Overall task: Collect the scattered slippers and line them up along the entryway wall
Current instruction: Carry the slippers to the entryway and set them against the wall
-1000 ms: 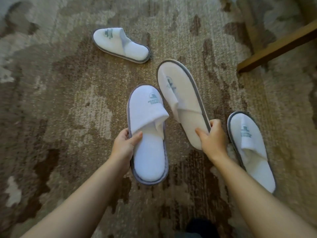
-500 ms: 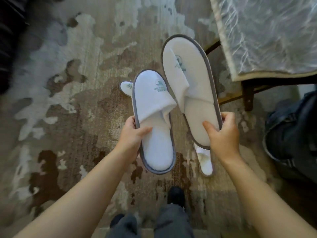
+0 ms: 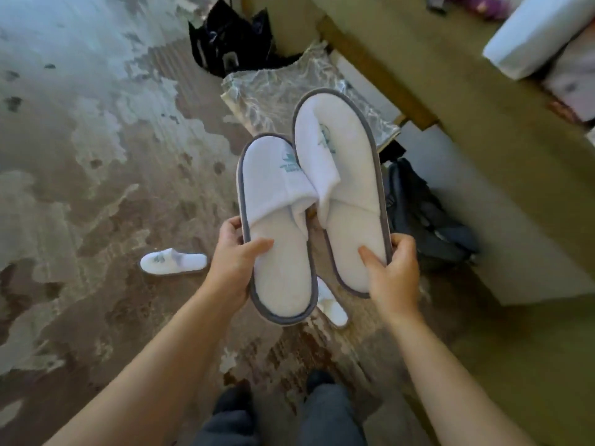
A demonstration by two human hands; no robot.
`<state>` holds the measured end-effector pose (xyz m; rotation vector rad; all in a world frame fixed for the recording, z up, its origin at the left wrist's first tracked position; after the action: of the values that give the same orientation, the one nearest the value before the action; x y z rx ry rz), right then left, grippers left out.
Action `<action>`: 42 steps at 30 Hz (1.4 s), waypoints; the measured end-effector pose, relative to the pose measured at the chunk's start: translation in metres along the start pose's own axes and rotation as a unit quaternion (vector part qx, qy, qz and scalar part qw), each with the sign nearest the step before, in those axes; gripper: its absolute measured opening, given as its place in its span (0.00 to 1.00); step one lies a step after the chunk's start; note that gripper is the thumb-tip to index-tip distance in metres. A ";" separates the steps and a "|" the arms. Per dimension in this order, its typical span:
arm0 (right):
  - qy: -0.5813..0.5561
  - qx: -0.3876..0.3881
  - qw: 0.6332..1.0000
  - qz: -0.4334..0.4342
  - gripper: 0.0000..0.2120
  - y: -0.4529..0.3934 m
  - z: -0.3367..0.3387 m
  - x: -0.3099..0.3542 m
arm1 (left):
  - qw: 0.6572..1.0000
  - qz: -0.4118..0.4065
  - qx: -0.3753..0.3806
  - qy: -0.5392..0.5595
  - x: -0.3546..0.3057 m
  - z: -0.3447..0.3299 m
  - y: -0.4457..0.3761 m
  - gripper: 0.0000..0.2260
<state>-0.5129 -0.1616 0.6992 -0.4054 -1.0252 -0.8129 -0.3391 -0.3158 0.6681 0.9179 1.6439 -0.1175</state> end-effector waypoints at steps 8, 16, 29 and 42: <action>-0.063 -0.207 0.970 -0.112 0.14 0.163 0.120 -0.027 | 0.961 0.072 0.236 -0.122 0.022 -0.111 0.071 0.10; -0.057 -0.431 0.883 -0.174 0.14 0.408 0.241 -0.068 | 0.864 0.099 0.442 -0.220 0.109 -0.266 0.234 0.10; -0.104 -0.649 0.682 -0.320 0.14 0.861 0.320 -0.134 | 0.661 0.169 0.670 -0.292 0.321 -0.412 0.614 0.13; -0.116 -0.801 0.469 -0.353 0.13 1.102 0.415 -0.218 | 0.511 0.210 0.766 -0.328 0.500 -0.562 0.871 0.11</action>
<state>0.0182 0.9081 0.7807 -1.8061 -0.2378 -2.4958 -0.2471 0.8294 0.7465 2.1430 0.1262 -1.5652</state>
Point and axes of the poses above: each hand's wrist, its own y-axis away from the middle knuckle, its own z-axis out of the back of the hand, x = y × z, the point moved 7 cm from there along -y, towards the middle knuckle, and after that the axes turned 13 degrees about x, right-handed, at the moved point
